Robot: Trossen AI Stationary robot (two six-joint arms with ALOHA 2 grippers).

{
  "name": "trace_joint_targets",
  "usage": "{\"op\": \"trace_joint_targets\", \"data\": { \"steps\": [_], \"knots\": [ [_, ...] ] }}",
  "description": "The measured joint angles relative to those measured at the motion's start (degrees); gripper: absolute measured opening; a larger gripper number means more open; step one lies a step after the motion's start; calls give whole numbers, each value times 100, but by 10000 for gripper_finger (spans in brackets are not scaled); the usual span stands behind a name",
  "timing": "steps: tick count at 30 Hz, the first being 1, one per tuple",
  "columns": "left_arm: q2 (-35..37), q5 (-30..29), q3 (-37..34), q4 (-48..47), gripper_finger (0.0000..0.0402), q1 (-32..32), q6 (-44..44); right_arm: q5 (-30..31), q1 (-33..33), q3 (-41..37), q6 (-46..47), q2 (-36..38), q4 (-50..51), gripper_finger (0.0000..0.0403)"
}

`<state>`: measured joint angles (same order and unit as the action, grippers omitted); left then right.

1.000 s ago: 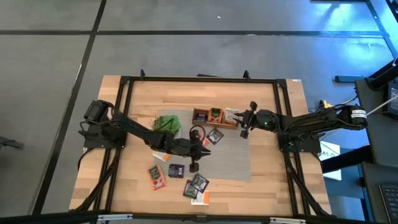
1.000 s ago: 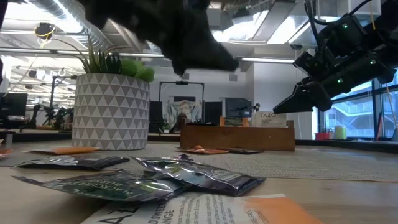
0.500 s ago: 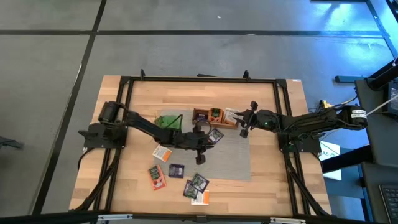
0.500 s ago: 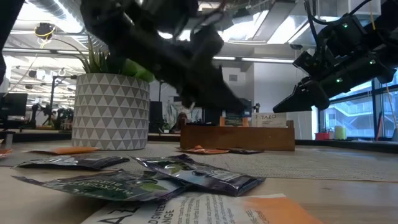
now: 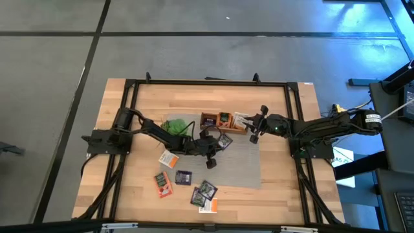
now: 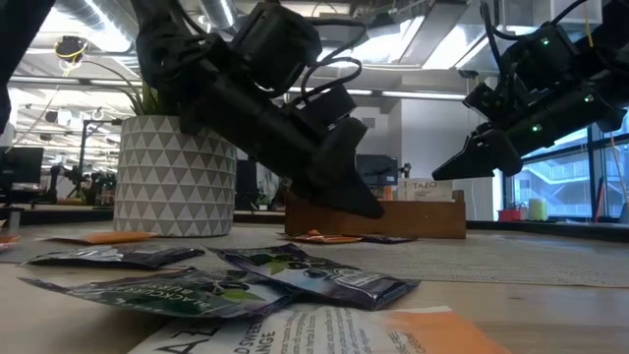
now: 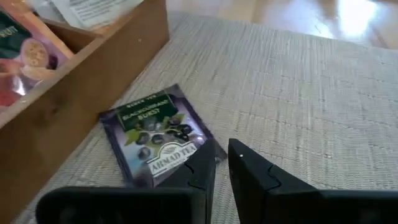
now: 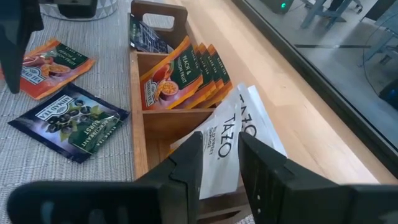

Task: Pick & Place Tea
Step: Put the white tea bag into the right section of the wooden organizer, then put the violet tea bag into the left section of the wooden organizer

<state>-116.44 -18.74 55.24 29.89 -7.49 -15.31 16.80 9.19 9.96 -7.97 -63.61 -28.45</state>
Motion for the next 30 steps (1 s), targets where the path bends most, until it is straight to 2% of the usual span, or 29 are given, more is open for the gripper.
{"op": "trace_joint_targets", "data": {
  "steps": [11,16,19,21,25,30],
  "knots": [
    [-2,20,-7,-6,42,9,199,-13,2,0,64,0,-7,104],
    [-13,13,-11,-63,39,48,57,-826,2,6,1987,-4,-98,104],
    [-13,-6,-13,-56,38,48,61,-1359,-66,192,2088,45,-138,104],
    [-13,-184,-13,-74,39,48,70,-1459,-250,421,1899,51,-124,104],
    [-13,-392,-12,-106,42,49,196,-1131,-719,1207,1502,8,822,104],
    [-24,57,465,-1026,41,145,225,298,-1391,2361,1704,-255,2805,104]
  ]
}}
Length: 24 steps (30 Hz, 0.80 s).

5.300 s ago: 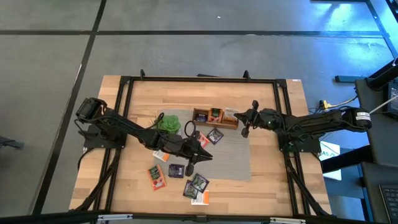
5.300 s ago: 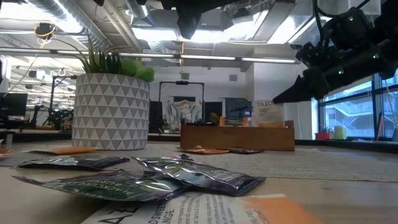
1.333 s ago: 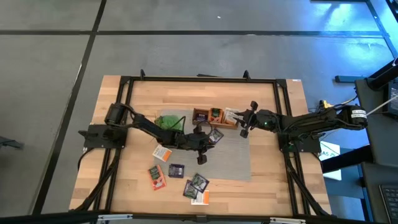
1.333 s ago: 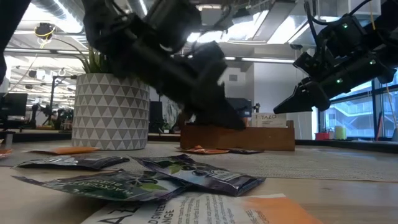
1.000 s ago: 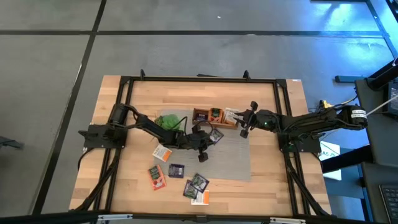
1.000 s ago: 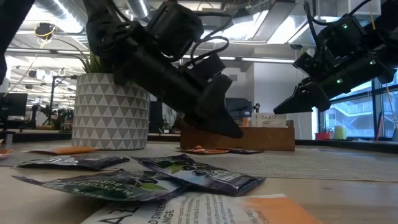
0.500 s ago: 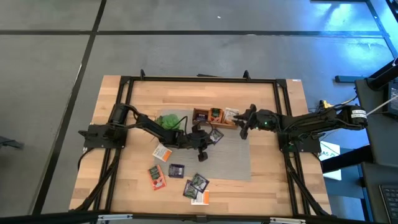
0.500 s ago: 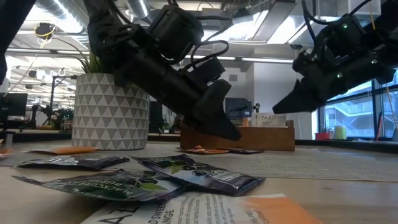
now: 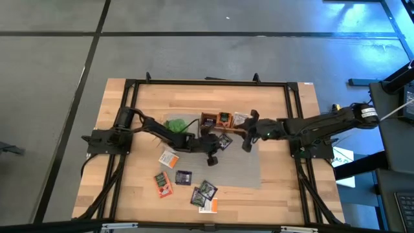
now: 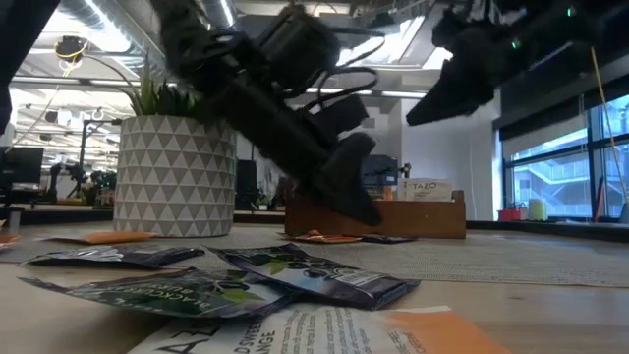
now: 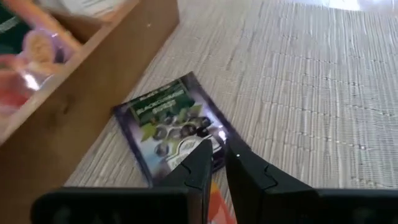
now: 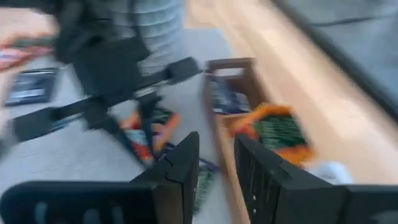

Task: Pick & Place Tea
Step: Put the violet tea bag into the left section of the wooden organizer

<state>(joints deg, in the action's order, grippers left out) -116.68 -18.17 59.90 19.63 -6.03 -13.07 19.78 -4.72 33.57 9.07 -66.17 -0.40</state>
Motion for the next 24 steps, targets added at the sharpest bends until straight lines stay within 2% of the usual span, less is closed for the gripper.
{"op": "trace_joint_targets", "data": {
  "steps": [3,5,8,16,24],
  "knots": [
    [2,72,559,-1064,39,30,154,627,-351,487,478,-33,929,104],
    [2,-16,872,-1794,38,30,231,735,-615,650,895,17,1460,104],
    [2,-136,1150,-2396,40,30,269,890,-991,635,1417,43,1608,104],
    [-102,-83,1200,-2593,41,34,-139,901,-1326,521,1800,-166,1414,104],
    [-513,-229,1237,-2162,40,19,-311,609,-1300,519,2588,-714,1127,104]
  ]
}}
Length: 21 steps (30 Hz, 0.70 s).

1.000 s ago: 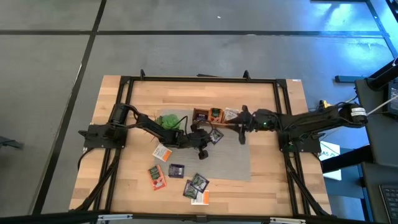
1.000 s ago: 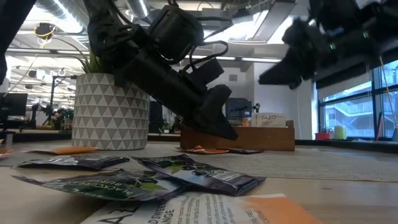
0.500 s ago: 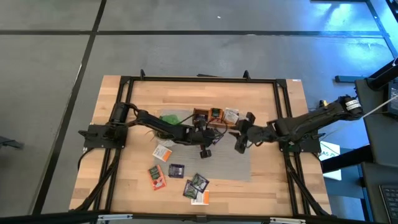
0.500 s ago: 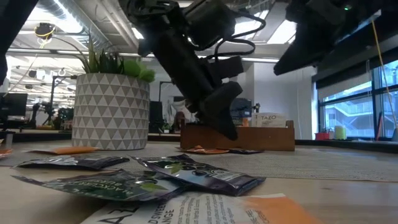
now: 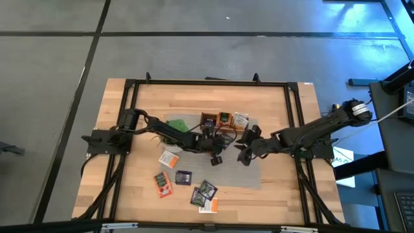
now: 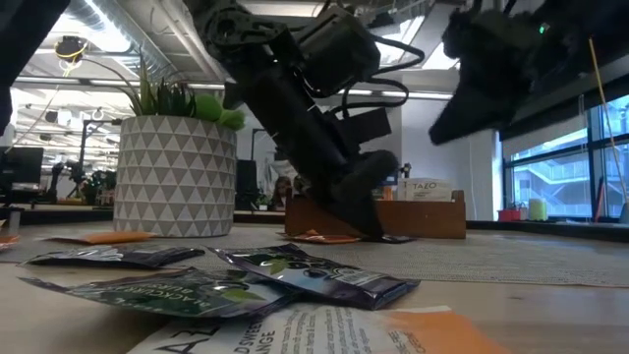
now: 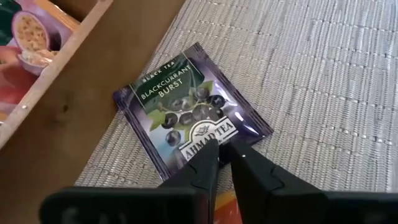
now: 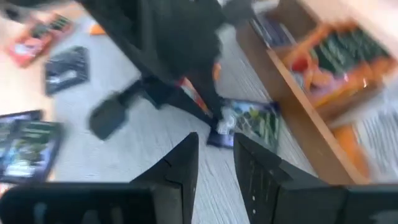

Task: Pick & Place Tea
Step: Put the violet tea bag into the left section of the wooden organizer

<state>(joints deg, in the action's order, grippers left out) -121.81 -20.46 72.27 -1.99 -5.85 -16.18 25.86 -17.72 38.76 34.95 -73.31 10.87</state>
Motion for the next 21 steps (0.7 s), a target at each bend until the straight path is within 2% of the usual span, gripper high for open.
{"op": "trace_joint_targets", "data": {
  "steps": [8,15,21],
  "knots": [
    [-45,213,-4,-109,41,-65,-62,-6,294,-2,1140,-701,174,104],
    [-62,231,-9,-142,40,-230,-60,-34,517,-2,1280,-1254,63,104],
    [-60,388,-9,-163,44,-306,-84,-465,699,-2,1271,-1602,-178,104]
  ]
}}
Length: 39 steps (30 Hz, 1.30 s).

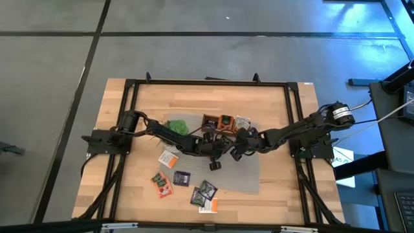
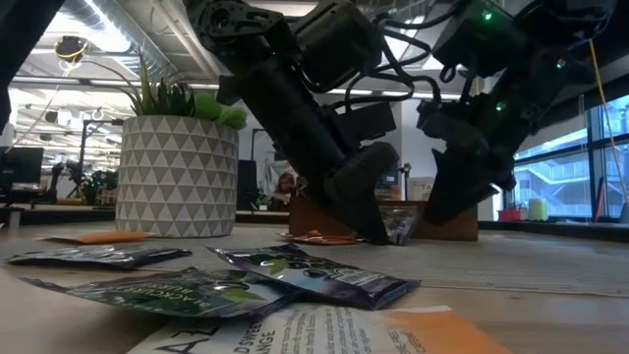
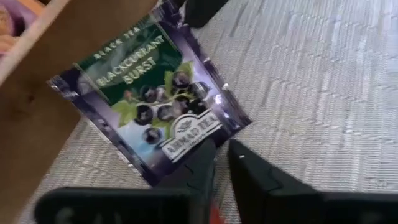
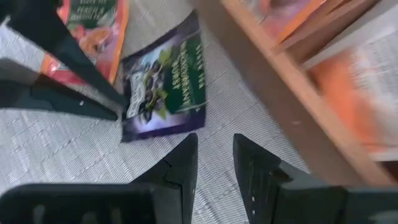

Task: Pick & Place Tea
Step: Put the violet tea bag into the left section of the wooden organizer

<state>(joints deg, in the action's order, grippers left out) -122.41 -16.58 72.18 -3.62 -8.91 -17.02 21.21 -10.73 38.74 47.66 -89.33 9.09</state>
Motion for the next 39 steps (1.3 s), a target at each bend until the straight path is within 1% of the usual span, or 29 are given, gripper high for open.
{"op": "trace_joint_targets", "data": {
  "steps": [3,8,12,16,18,21,23,26,30,34,39],
  "knots": [
    [0,13,-2,0,44,0,2,-227,37,0,-125,-36,-82,104],
    [0,7,-7,2,45,0,5,-289,65,4,-467,51,-279,104],
    [1,-7,-10,12,45,0,8,-333,116,4,-739,134,-246,104],
    [0,-22,-13,24,44,0,17,-422,122,4,-746,148,-249,107],
    [0,-24,-13,24,43,-2,17,-631,171,4,-740,148,-253,118],
    [0,-26,-15,26,41,-2,17,-893,296,4,-847,148,-248,150],
    [0,-27,-15,27,41,-2,17,-905,354,4,-957,148,-250,175],
    [0,-30,-15,28,44,-2,17,-901,408,4,-883,148,-278,204],
    [0,-47,-17,34,44,-4,20,-885,410,4,-894,148,-579,225],
    [0,-70,-22,54,41,-9,20,-891,463,4,-636,148,-881,226],
    [0,-81,-22,57,42,-13,20,-902,568,4,-467,150,-766,201]
  ]
}}
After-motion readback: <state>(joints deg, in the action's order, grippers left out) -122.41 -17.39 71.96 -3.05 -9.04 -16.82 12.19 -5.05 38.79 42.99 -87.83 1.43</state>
